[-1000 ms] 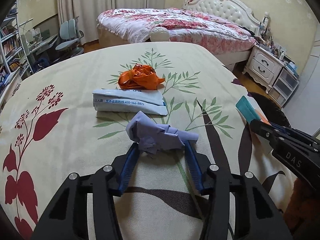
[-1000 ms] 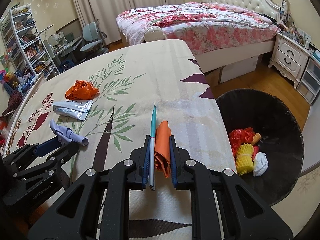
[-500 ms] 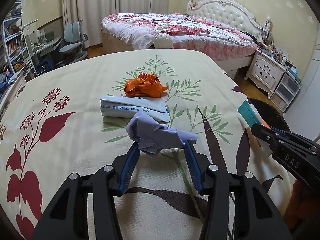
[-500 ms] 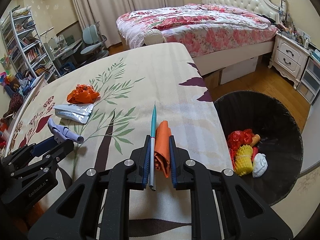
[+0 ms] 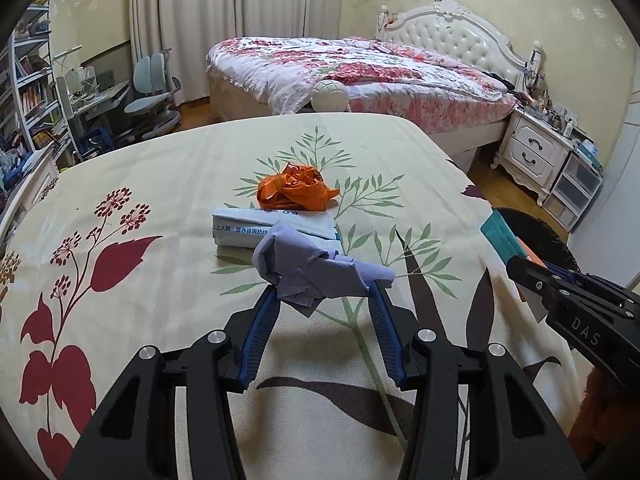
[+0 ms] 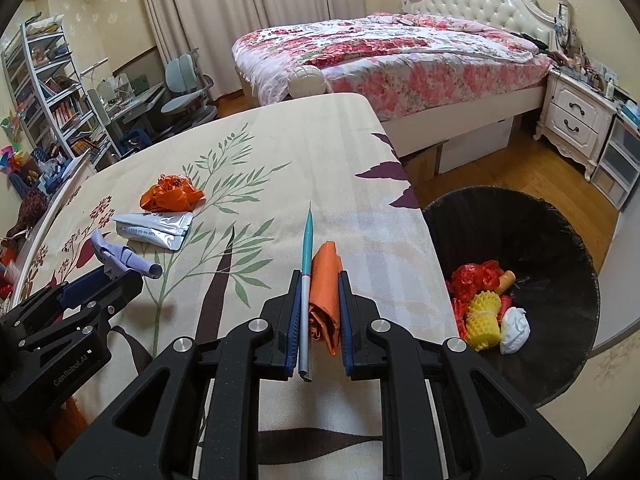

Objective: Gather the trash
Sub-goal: 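Carry the cloth with the left tool while the right tool carries marker and paper to the bin, then open the left tool over the bin while the right tool releases marker and paper, then move both open tools back toward the toothpaste tube and orange bag, then grasp the orange plastic bag with the right tool while the left tool grasps the toothpaste tube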

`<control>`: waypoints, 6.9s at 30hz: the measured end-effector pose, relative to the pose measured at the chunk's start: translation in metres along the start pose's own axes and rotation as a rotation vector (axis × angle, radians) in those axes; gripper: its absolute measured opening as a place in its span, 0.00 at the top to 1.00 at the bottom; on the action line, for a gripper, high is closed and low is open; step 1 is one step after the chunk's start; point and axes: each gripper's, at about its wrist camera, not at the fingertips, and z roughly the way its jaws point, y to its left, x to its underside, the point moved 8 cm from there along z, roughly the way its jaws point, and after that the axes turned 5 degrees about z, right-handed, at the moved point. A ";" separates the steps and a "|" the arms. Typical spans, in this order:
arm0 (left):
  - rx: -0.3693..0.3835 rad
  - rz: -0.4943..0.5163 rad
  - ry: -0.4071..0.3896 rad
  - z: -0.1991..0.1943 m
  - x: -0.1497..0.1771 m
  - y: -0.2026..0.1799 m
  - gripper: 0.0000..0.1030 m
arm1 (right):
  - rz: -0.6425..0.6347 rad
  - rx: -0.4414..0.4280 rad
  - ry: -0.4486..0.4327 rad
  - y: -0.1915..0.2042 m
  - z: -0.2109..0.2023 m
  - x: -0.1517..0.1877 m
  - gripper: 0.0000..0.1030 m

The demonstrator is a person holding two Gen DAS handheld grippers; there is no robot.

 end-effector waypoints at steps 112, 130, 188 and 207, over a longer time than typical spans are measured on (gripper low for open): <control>-0.191 -0.037 0.103 0.058 -0.025 0.015 0.17 | 0.063 0.130 -0.087 -0.035 0.005 -0.025 0.25; -0.219 -0.173 0.153 0.047 0.000 0.102 0.17 | 0.013 0.088 -0.057 0.001 0.018 -0.019 0.25; -0.380 -0.220 0.129 0.049 -0.009 0.229 0.17 | -0.198 0.021 0.023 0.155 0.099 -0.045 0.24; -0.314 -0.194 0.117 0.051 -0.012 0.195 0.17 | -0.114 0.039 0.011 0.128 0.089 -0.057 0.24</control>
